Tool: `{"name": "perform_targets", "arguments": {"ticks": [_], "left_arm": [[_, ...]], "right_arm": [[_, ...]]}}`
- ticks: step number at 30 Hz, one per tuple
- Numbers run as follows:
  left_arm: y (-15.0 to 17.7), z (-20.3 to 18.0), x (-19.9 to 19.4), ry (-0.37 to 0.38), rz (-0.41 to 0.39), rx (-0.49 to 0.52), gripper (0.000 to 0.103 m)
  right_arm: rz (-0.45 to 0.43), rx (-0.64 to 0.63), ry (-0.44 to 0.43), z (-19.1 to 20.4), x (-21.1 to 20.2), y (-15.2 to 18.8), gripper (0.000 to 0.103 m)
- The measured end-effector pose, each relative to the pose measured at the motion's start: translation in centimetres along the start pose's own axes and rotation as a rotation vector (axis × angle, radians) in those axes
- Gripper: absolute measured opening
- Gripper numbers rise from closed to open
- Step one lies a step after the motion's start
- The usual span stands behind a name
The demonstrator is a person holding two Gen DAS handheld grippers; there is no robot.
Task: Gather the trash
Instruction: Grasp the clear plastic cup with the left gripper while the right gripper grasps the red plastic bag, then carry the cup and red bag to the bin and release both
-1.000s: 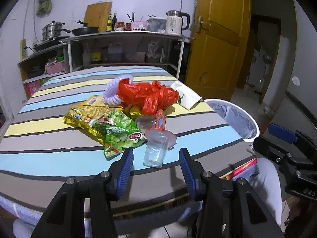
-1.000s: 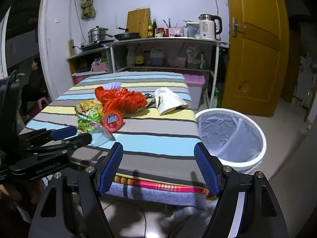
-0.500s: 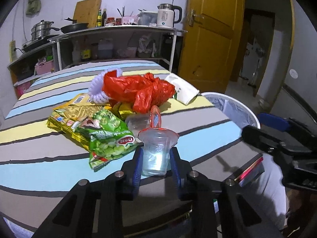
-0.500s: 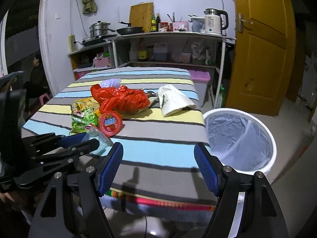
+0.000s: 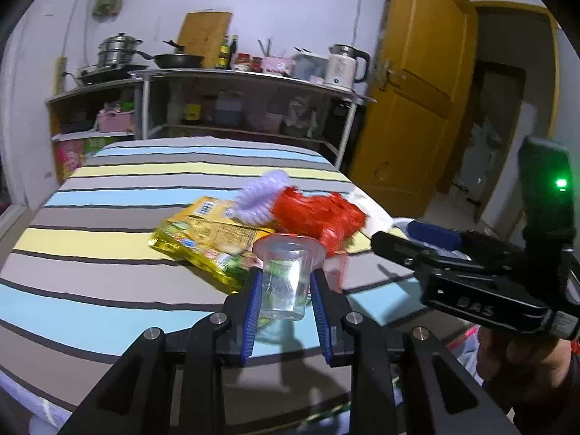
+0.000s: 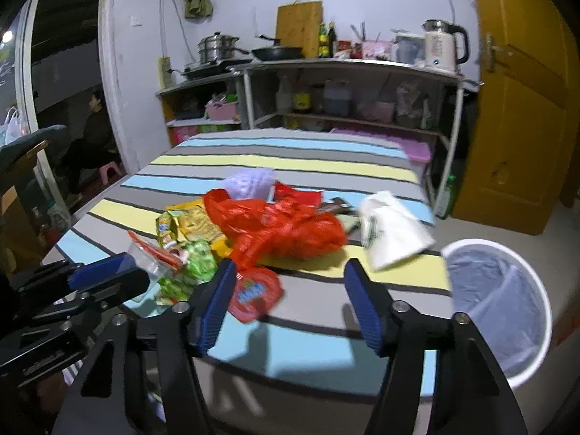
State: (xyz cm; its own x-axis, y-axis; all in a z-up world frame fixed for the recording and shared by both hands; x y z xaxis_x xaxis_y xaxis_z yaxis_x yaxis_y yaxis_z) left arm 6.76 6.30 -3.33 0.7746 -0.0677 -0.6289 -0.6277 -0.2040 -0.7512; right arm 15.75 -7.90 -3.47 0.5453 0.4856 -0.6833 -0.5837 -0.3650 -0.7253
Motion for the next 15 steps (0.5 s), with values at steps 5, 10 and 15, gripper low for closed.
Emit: {"name": "perform_targets", "arguments": {"ticks": [5,10,15], "left_arm": [[0.1,1.9,-0.4,-0.019,-0.012,-0.034,0.027],[0.3,3.0,-0.4,-0.021,-0.010,-0.051,0.027],[0.4,3.5,-0.1,-0.019,-0.005,-0.064,0.027]], "right_arm": [[0.071,0.020,-0.043,1.2,3.3,-0.7,0.048],[0.116,0.068,-0.060,1.2,5.4,-1.6,0.037],[0.119,0.120,-0.058,0.4,5.8,-2.0,0.014]]}}
Point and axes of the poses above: each gripper's, at about its wrist camera, not at the fingertips, and x roughly the way its jaws point, z to its left, y to its underside, the point moved 4 cm from there along x, roughly the way its jaws point, and after that the axes turned 6 degrees about z, right-handed, at the moved point
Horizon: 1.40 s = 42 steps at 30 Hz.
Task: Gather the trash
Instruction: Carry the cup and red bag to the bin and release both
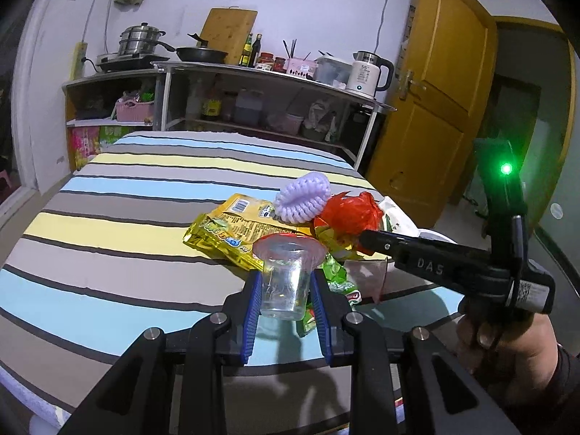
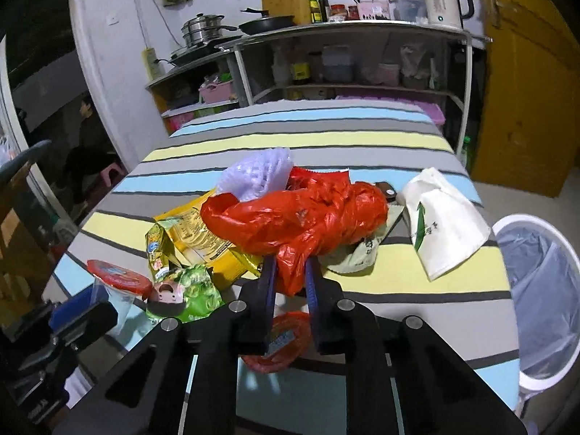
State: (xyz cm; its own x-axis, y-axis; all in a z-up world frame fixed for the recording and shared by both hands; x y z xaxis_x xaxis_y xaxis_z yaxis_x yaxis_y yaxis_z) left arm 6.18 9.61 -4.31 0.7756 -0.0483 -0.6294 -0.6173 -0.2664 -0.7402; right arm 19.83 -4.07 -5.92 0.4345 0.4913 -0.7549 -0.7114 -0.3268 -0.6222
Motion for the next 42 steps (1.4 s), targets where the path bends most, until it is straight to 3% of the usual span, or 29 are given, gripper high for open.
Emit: {"name": "perform_targets", "arguments": {"ticks": [5,24,34,42], "left_arm": [[0.0,-0.2,0.1,0.005,-0.001,0.002,0.027],[-2.0,-3.6,-0.4,0.006,-0.028,0.060,0.027],[-3.8,-9.0,1.3,0.069,-0.023,0.144,0.028],[-4.5,-16.0,4.4,0.162,0.014,0.229,0.028]], "right_arm": [[-0.015,0.007,0.001,-0.2,-0.2,-0.2,0.009],[-0.152,0.045,0.012,-2.5,-6.9,0.0,0.008],[-0.197,0.131,0.081,-7.5,-9.7,1.4,0.008],[-0.209,0.228,0.143,-12.8,-11.4,3.2,0.008]]}}
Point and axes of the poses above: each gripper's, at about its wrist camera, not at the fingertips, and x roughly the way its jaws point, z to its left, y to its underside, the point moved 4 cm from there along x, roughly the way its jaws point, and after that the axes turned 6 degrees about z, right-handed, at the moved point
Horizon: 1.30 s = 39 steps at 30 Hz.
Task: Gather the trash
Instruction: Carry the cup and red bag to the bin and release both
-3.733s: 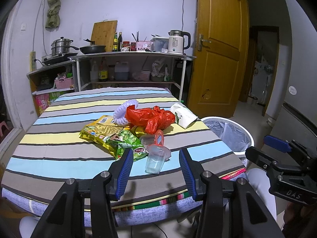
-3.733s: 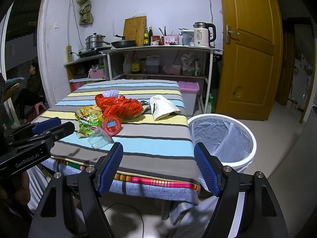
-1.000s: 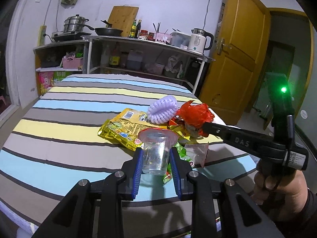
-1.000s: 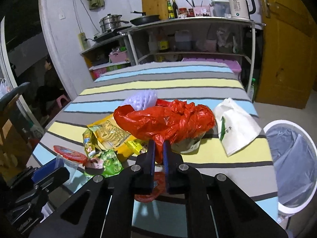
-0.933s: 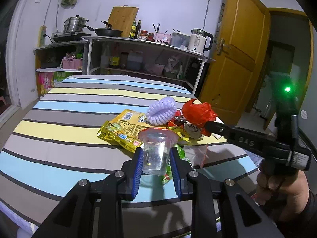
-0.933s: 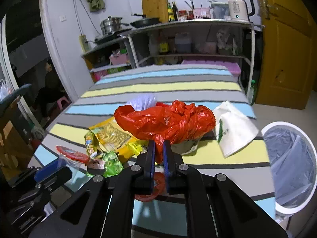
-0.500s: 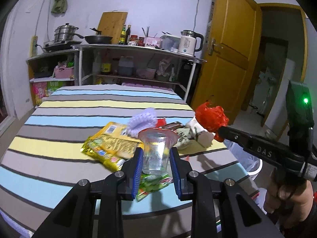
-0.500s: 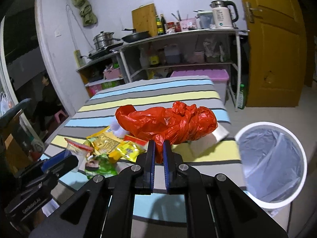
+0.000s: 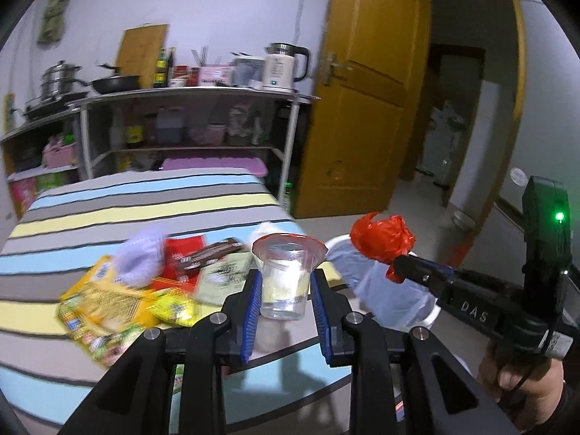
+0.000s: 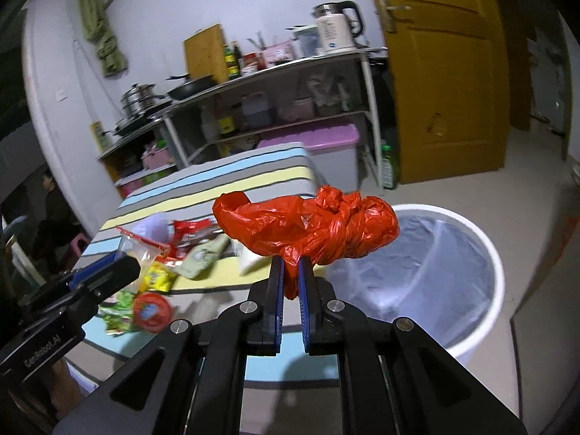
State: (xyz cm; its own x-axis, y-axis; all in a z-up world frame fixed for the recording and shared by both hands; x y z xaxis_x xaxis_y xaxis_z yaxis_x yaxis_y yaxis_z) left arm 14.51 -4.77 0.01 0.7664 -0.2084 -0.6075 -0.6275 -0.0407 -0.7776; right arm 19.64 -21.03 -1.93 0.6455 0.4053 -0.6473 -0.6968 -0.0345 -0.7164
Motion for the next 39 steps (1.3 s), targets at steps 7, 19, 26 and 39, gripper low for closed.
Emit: {"name": "perform_targets", "arguments": {"ticks": [7,19,26,39], "left_arm": [[-1.2,-4.3,3.6,0.065,0.030,0.058,0.028],[-1.9,-8.1,9.4,0.106,0.100,0.104,0.028],[-1.3,-8.7,12.1,0.109,0.152,0.110,0.028],[-1.2,-7.8,11.2,0.128,0.138,0.079,0.034]], "right_arm": [[0.014,0.077,0.049,-4.8,-0.2,0.6,0.008],[0.068,0.165,0.079,-9.5,1.4,1.5,0.009],[0.106,0.195,0.092,-11.3,2.6,2.0,0.010],[0.059,0.162,0.082,-10.4,1.0,1.9,0.010]]}}
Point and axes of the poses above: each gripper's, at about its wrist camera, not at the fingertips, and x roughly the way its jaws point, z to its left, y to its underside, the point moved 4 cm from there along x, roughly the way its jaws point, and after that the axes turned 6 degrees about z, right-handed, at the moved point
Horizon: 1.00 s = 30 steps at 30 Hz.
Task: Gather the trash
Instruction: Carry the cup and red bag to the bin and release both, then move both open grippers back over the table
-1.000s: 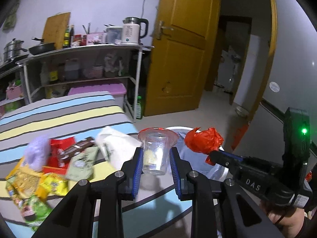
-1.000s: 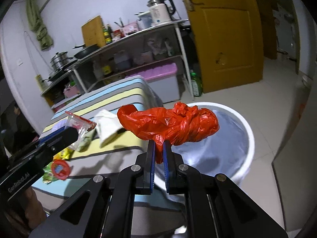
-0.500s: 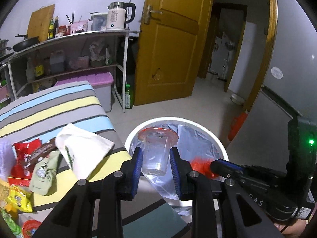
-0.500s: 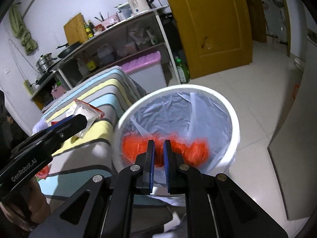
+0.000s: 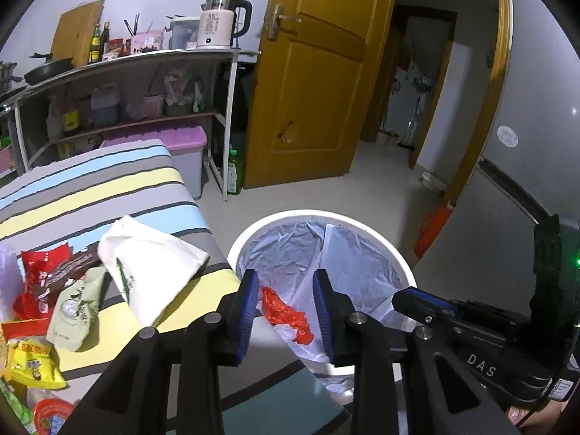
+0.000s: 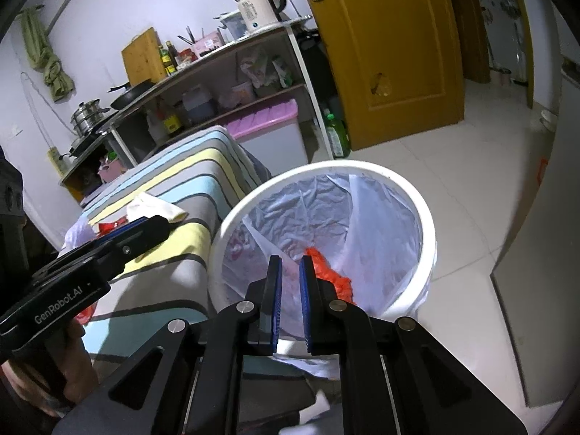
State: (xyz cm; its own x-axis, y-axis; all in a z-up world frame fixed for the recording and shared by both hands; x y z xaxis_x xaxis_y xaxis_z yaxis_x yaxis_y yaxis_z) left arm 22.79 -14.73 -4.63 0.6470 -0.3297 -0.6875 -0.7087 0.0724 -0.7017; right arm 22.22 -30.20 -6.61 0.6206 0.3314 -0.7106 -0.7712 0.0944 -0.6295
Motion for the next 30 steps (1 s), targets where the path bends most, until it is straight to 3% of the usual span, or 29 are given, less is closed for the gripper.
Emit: {"name": "perform_targets", "arguments": {"ticks": [7,12,30], "left_arm": [[0.8,1.3,-3.7,-0.031,-0.064,-0.037,0.035],[1.4,2.8,-6.4,-0.077,-0.105,-0.066,0.035],[6.4,9.9,-14.7,-0.272,-0.162,-0.142,0.035]], "right_arm": [[-0.041,-0.034,-0.021,1.7,-1.9,0.1,0.010],[-0.064,-0.063,-0.063,3.7,-2.8,0.2,0.030],[-0.045,-0.261,-0.191,13.2,-3.2,2.1,0.036]]}}
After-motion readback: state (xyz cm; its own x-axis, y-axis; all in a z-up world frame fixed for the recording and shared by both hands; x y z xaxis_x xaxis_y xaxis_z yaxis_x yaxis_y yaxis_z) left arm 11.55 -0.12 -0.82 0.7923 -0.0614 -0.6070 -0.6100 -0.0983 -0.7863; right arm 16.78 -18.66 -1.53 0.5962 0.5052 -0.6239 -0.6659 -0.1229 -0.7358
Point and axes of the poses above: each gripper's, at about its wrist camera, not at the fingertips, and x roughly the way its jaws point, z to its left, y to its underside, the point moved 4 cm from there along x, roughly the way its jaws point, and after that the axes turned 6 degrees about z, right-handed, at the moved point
